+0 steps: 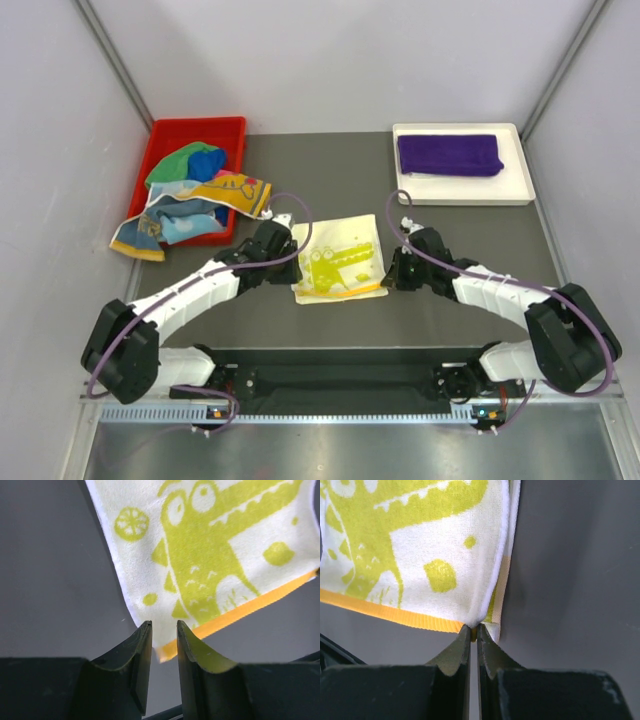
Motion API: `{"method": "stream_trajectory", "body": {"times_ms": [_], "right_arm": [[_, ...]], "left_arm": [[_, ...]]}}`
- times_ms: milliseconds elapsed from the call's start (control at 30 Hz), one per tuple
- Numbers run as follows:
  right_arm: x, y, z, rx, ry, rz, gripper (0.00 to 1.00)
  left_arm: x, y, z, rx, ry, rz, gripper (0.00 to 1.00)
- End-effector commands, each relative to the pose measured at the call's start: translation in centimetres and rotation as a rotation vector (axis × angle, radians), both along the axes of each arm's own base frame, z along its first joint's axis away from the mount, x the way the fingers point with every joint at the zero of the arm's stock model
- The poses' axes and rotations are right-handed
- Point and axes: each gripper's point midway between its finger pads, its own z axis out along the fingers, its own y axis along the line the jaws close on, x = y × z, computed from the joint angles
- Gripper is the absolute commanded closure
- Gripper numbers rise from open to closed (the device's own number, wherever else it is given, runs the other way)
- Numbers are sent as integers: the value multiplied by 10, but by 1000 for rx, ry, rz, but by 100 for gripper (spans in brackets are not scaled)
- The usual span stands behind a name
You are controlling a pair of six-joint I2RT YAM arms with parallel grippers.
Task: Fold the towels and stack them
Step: Fold the towel
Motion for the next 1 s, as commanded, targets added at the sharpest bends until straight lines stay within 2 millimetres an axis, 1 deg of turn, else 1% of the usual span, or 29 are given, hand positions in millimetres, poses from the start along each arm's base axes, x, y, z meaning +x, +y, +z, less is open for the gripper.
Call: {"method": "stream_trajectory", "body": {"times_ms": [0,133,167,233,267,300,367,400,433,467,500,533,567,600,633,667,700,733,767,800,833,867,900,933,967], "right_arm": [[6,6,4,19,-39,-1,100],[4,4,3,22,-38,-11,100],[4,4,2,21,-38,-12,100],[3,0,2,10,-39,-23,100],[4,0,3,6,-44,-26,100],[4,-2,6,5,-51,-34,100],[7,-2,13,10,-71,-34,90],[7,-1,17,13,-73,-28,82],[9,-1,21,13,-83,-30,78],[15,1,33,23,-115,-32,74],[18,0,37,17,-126,-37,65],[24,-3,42,5,-149,-47,62],[35,0,52,8,-173,-49,58],[40,-1,55,-3,-179,-53,55],[49,-1,60,-17,-200,-52,55],[63,0,66,-27,-216,-65,54],[72,0,69,-37,-227,-72,54],[83,3,72,-46,-250,-62,54],[100,6,75,-56,-258,-71,54],[110,5,75,-77,-266,-83,54],[119,6,74,-94,-273,-80,54],[136,10,71,-109,-267,-83,54],[144,10,69,-121,-262,-83,54],[158,12,76,-118,-274,-93,54],[164,12,61,-135,-245,-95,54]], "left_arm": [[5,-6,31,-38,-59,-22,69],[10,-5,33,-31,-66,2,68],[13,-2,28,-7,-63,19,68],[20,1,29,5,-66,52,69],[25,3,24,23,-60,71,69],[30,3,26,20,-64,84,69],[45,9,23,21,-59,120,69],[58,14,28,14,-72,149,69],[66,16,30,8,-76,161,69],[71,18,25,15,-61,170,69],[81,24,27,17,-69,187,69],[92,24,27,15,-71,197,69],[99,26,28,14,-72,205,69],[107,29,29,10,-72,208,69],[118,27,29,11,-75,209,69],[124,27,28,14,-77,205,69],[131,28,29,11,-79,204,69],[142,25,29,9,-89,199,69],[148,24,29,8,-95,195,69],[155,25,30,6,-99,199,69],[161,26,21,23,-82,204,69],[168,27,26,27,-86,212,69],[173,30,16,41,-61,221,69],[177,31,15,44,-57,224,69],[182,31,18,48,-60,229,69]]}}
